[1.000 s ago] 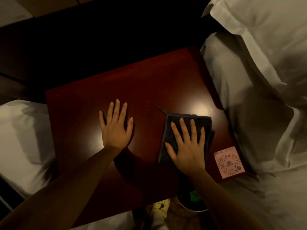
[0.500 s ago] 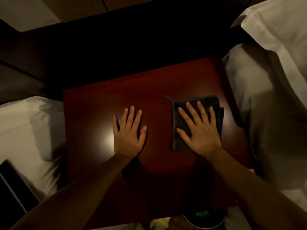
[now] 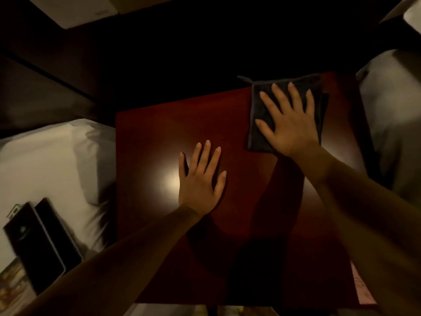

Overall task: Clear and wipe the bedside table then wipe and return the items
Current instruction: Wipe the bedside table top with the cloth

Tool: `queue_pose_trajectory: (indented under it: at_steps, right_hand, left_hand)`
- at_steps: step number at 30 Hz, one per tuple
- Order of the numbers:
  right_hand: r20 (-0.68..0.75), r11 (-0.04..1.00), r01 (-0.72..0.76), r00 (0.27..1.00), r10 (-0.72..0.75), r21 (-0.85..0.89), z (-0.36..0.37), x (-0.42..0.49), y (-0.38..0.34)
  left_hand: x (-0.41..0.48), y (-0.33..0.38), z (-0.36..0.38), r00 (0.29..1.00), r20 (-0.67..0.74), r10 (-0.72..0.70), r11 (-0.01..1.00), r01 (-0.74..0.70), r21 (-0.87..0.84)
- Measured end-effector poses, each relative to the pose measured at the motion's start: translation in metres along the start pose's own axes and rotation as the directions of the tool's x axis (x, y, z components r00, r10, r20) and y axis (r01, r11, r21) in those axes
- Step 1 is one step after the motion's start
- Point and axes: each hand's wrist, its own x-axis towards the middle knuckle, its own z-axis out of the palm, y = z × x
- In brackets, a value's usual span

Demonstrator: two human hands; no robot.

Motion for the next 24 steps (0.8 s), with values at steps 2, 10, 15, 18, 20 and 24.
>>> queue_pose_trajectory:
  at_steps: [2,10,15,18,20,24]
  right_hand:
    - [-0.002,0.999,-0.044,0.999,0.044,0.013,0.002,0.004,-0.008]
    - [0.016,0.994,-0.110,0.994,0.110,0.028,0.016,-0.010,-0.067]
    - [-0.015,0.993,-0.099,0.995,0.100,0.058,0.020,-0.017,-0.062]
    - [-0.021,0.991,-0.112,0.993,0.114,0.077,0.019,-0.017,-0.060]
    - [-0.027,0.986,-0.140,0.989,0.143,0.086,0.017,-0.016,-0.053]
    - [-0.040,0.964,-0.239,0.969,0.244,0.114,0.011,-0.023,-0.025]
  left_hand:
    - [0.000,-0.001,0.001,1.000,0.011,-0.008,1.000,0.008,0.009]
    - [-0.001,0.006,-0.002,0.998,-0.052,-0.029,0.999,0.030,0.035]
    - [-0.002,0.009,-0.006,0.998,-0.036,-0.043,0.998,0.044,0.040]
    - [-0.001,0.011,-0.007,0.998,-0.034,-0.054,0.998,0.055,0.019]
    - [-0.002,0.011,-0.008,0.998,-0.028,-0.052,0.999,0.052,-0.007]
    - [-0.002,0.007,-0.008,0.999,-0.014,-0.043,0.998,0.042,-0.052]
